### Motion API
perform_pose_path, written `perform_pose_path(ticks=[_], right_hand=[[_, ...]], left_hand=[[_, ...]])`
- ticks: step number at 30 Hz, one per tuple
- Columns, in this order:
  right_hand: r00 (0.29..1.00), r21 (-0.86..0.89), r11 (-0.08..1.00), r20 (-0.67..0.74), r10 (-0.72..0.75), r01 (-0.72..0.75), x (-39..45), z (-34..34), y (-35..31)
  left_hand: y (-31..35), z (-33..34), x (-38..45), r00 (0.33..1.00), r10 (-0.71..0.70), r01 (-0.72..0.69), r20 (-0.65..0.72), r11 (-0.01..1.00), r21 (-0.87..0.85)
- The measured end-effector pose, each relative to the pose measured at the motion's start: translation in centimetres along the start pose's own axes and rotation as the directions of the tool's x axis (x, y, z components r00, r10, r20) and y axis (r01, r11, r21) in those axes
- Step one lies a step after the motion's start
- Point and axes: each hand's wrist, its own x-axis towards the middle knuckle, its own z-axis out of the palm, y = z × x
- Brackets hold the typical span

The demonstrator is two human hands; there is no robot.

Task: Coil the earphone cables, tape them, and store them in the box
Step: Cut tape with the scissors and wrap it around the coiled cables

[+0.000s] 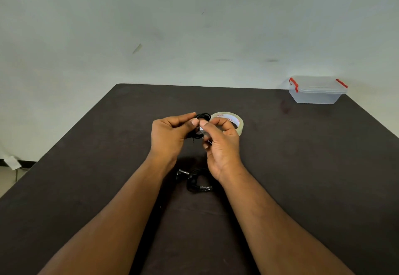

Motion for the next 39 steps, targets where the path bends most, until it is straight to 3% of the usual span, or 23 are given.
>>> perform_pose_path(ticks=[3,8,13,17,20,25,33,39], right_hand=[[1.0,-0.041,0.999,-0.011,-0.013,0.012,-0.1,-0.1,-0.4],[0.992,-0.176,0.981,0.115,-0.056,0.076,-0.2,-0.4,-1.5],[0.955,-0.436,0.85,0.161,-0.249,0.295,0.4,-2.2,-3.3],[0.885,-0.547,0.696,0.295,-0.359,0.465,1.7,-4.2,-3.9],[0.869,-0.568,0.671,0.421,-0.26,0.476,1.6,-4.3,-3.9],[0.838,-0.509,0.763,0.541,-0.075,0.397,1.0,-4.3,-4.7],[0.836,-0.419,0.875,0.548,0.028,0.245,1.3,-5.0,-4.6],[0.804,-0.493,0.832,0.586,0.101,0.255,1.6,-5.3,-4.2]], left_hand=[[-0.1,0.1,0.0,0.997,0.075,-0.073,-0.016,0.992,0.1],[0.0,-0.3,0.3,0.997,0.072,-0.07,-0.025,0.996,0.059],[0.2,-0.6,0.6,0.999,-0.012,0.011,-0.034,1.0,-0.026],[0.6,-0.9,0.6,0.989,-0.114,0.125,0.093,0.985,-0.121],[0.7,-0.6,0.3,0.973,-0.16,0.185,0.164,0.97,-0.155],[0.9,-0.5,0.2,0.956,-0.203,0.245,0.21,0.95,-0.195],[1.1,-0.3,-0.1,0.945,-0.258,0.295,0.2,0.937,-0.185],[1.4,-0.4,-0.3,0.932,-0.293,0.333,0.214,0.924,-0.185]])
